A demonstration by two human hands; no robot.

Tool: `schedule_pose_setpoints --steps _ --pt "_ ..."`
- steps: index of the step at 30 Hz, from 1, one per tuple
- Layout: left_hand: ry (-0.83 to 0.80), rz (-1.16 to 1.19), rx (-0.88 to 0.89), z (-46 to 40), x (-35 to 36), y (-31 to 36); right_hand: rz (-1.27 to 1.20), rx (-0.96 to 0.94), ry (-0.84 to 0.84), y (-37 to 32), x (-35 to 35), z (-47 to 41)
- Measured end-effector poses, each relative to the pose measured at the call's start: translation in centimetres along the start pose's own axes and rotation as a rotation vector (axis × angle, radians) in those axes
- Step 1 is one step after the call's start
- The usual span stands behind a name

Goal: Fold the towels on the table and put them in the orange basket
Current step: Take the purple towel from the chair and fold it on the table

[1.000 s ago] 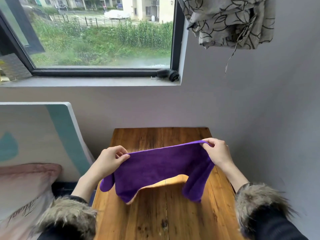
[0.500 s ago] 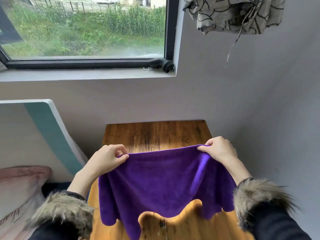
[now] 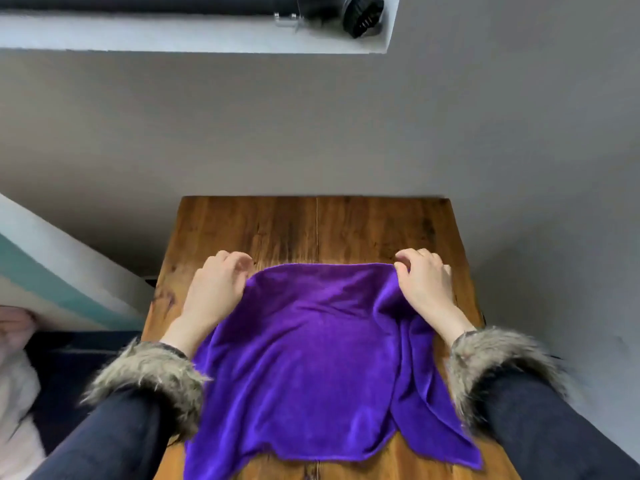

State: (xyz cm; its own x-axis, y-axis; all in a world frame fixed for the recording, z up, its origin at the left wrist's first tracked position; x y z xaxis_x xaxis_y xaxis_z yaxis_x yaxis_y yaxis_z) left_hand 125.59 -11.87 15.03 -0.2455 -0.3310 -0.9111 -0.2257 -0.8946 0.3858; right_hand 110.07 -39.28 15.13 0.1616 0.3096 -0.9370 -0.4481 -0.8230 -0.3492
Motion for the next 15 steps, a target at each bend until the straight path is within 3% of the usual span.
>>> schedule_pose_setpoints --steps 5,8,11,15 --pt "-0.029 0.083 -0.014 2.5 5.9 -2.8 -0.126 -0.142 0.02 -2.5 6.1 2.0" --pt "0.005 0.132 -0.112 4.5 7.9 -6.5 -0.209 -0.228 -0.126 -6.0 10.5 4.7" --pt "0.06 0.163 -0.228 5.3 8.1 -10.4 -0.14 -0.305 -0.268 -9.5 15.0 6.1" --pt "0.029 0.113 -0.266 4.5 7.4 -14.3 -0.019 -0.285 -0.293 -12.8 19.4 6.0"
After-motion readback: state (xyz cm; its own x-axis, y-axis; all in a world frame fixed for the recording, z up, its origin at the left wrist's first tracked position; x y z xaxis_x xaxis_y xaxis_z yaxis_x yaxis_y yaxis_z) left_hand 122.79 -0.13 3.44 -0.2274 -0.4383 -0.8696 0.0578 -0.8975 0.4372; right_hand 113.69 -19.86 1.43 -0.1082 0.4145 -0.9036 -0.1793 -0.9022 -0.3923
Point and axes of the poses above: each hand's wrist, its own z-axis away from the middle knuckle, its own x-axis out of the palm, y = z × x, the point moved 1 cm from there along -z, towards the middle knuckle, and after that the axes turned 15 degrees about -x, right-handed, at the moved point
